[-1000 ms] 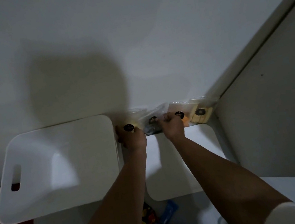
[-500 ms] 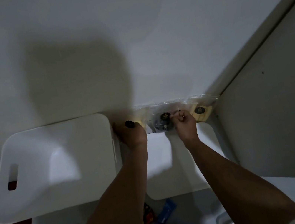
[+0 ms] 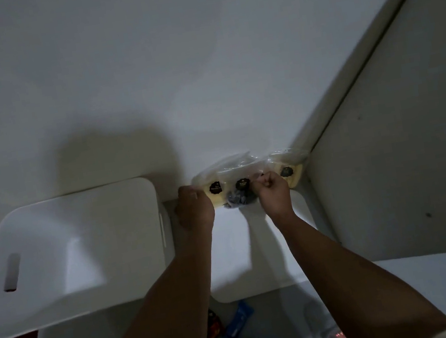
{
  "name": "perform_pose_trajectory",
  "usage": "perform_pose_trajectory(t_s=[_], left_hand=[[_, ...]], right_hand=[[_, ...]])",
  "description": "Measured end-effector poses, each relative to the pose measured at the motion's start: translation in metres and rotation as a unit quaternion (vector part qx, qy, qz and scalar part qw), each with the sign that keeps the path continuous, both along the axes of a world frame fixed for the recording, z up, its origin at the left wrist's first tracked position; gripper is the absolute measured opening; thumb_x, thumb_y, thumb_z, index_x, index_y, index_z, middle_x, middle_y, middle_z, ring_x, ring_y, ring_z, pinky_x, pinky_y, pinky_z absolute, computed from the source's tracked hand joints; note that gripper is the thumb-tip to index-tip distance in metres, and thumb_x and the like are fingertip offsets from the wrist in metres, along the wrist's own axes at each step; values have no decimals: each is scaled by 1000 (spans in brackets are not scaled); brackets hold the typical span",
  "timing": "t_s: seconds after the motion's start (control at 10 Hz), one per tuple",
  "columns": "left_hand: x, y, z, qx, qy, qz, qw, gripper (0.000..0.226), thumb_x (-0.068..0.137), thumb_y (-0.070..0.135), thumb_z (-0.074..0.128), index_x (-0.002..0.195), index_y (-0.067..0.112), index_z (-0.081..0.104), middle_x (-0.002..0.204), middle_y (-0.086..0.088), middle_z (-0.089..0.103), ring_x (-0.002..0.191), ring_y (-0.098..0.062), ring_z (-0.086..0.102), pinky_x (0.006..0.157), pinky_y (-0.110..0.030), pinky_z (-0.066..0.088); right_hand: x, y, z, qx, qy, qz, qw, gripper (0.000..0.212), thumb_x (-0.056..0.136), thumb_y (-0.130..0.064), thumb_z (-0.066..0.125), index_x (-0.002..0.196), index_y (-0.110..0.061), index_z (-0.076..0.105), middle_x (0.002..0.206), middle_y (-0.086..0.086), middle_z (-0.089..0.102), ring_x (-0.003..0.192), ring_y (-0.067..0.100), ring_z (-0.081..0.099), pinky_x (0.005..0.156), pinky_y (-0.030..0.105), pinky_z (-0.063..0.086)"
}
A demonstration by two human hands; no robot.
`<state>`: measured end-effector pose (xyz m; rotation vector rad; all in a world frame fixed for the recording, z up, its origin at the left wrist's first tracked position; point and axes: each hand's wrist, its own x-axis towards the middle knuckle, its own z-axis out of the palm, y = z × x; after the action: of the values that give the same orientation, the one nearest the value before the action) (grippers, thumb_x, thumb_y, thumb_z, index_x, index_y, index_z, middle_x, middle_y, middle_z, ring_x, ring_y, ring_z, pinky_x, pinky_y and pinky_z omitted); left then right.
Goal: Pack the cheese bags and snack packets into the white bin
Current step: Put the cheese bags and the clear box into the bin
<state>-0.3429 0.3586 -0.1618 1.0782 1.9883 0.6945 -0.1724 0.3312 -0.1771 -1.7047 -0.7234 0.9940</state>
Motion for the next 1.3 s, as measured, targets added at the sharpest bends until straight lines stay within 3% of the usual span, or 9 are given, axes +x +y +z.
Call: perform_pose_trajectory(t_s=[0.2,0.3,0.4,0.5,0.6,0.9,1.1,1.2,1.3], left_hand=[[-9,-46,66,185,-8,-26,982,7,101,10,50,98,12,56,89,3,66,81,-22,64,70,-28,45],[-29,-62,104,215,-33,2,976,10,101,9,50,97,16,56,93,2,70,82,-17,65,71,-26,47],[-67,-63,126,233,-116,60,964,11,99,5,53,100,15,58,97,-2,69,92,-22,69,82,-31,54],[-123,-55,132,222,-150,103,958,13,94,5,55,103,12,61,102,-9,73,99,-28,71,95,-47,57],[-179,-57,141,205,-162,179,949,23,89,2,48,96,19,61,104,-12,75,101,-28,71,98,-47,55],[-283,-49,98,68,-190,279,939,41,102,13,40,134,-7,56,136,-28,59,125,-43,58,99,-46,50],[-303,-25,49,9,-183,276,944,41,102,17,40,135,0,55,136,-23,58,126,-42,56,105,-49,46],[-313,-14,24,-2,-168,255,952,35,101,15,42,127,2,62,129,-23,63,121,-42,60,102,-50,49],[-314,-4,3,6,-170,250,953,31,98,9,45,113,-12,64,120,-33,64,114,-49,62,95,-56,52]], right_hand=[[3,-21,70,30,-33,-27,999,29,81,-6,77,68,-18,53,64,-1,52,59,9,47,66,26,43],[-14,-25,115,70,19,-11,997,20,82,-4,80,92,-9,63,78,5,67,65,7,63,69,28,56],[-45,-28,152,97,117,62,986,39,86,-6,79,120,-15,62,96,8,75,85,16,76,78,30,62],[-87,-27,176,123,140,97,978,25,89,-1,73,114,-2,70,94,8,75,88,19,74,82,29,62],[-136,-25,191,118,160,113,974,16,93,-2,68,108,1,70,98,13,75,93,25,74,60,18,55],[-265,-6,140,18,180,124,976,17,96,-1,60,87,-12,68,100,14,73,92,30,73,67,28,59],[-304,11,63,-62,112,101,987,23,94,-7,58,77,-19,67,104,19,74,106,38,70,88,45,59],[-313,16,32,-110,117,80,984,19,95,-10,59,79,-18,65,103,20,74,96,30,70,61,27,48],[-322,26,7,-144,162,51,975,15,94,-11,61,81,-17,67,99,18,71,88,27,67,68,31,51]])
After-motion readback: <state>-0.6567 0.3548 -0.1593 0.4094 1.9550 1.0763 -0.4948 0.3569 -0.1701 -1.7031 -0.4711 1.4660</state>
